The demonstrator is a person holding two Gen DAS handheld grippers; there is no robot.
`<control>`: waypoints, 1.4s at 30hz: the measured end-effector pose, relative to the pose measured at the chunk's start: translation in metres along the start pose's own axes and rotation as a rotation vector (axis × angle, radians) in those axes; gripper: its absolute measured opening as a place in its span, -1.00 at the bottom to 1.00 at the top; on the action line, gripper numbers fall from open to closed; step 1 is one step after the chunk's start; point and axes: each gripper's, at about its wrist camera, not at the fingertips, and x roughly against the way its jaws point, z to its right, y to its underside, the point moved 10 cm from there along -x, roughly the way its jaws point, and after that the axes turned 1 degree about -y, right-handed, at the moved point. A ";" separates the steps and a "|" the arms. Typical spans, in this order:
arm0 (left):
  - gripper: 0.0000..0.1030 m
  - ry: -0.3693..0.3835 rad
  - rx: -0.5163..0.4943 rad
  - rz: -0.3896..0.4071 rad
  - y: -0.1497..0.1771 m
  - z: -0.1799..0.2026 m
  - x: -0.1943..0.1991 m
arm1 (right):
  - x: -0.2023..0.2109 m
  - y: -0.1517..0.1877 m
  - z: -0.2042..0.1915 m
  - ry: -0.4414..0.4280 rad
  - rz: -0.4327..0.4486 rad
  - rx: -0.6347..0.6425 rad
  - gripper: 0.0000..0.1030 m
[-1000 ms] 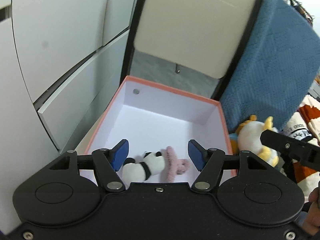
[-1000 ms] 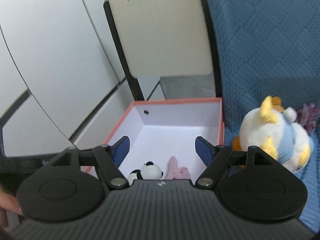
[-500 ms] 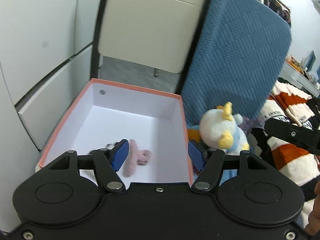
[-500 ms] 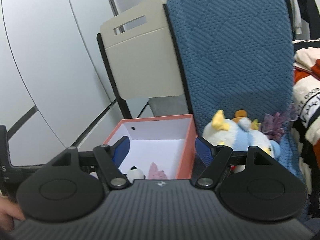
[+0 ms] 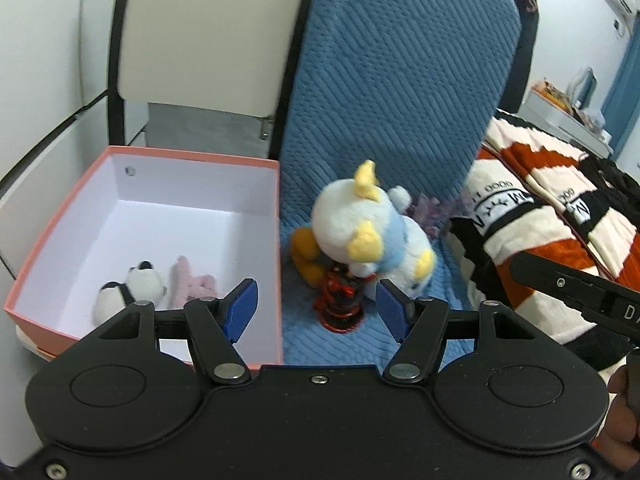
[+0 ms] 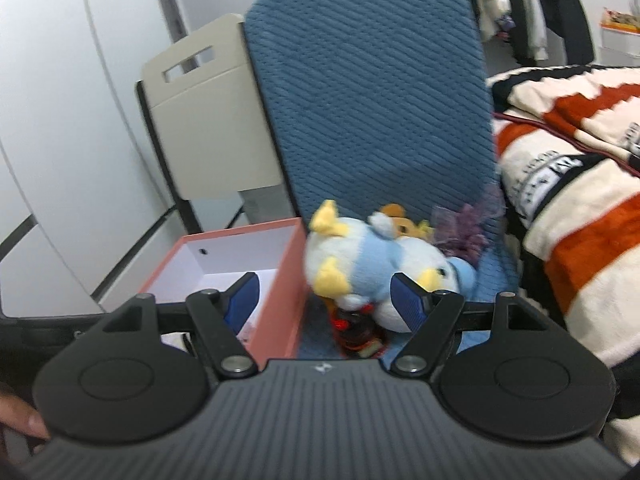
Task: Organize objects
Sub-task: 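Withdraw both tools from the box back toward the chair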
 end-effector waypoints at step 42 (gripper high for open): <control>0.98 0.025 -0.071 -0.045 0.070 0.059 -0.061 | 0.000 0.055 0.104 0.107 0.030 0.079 1.00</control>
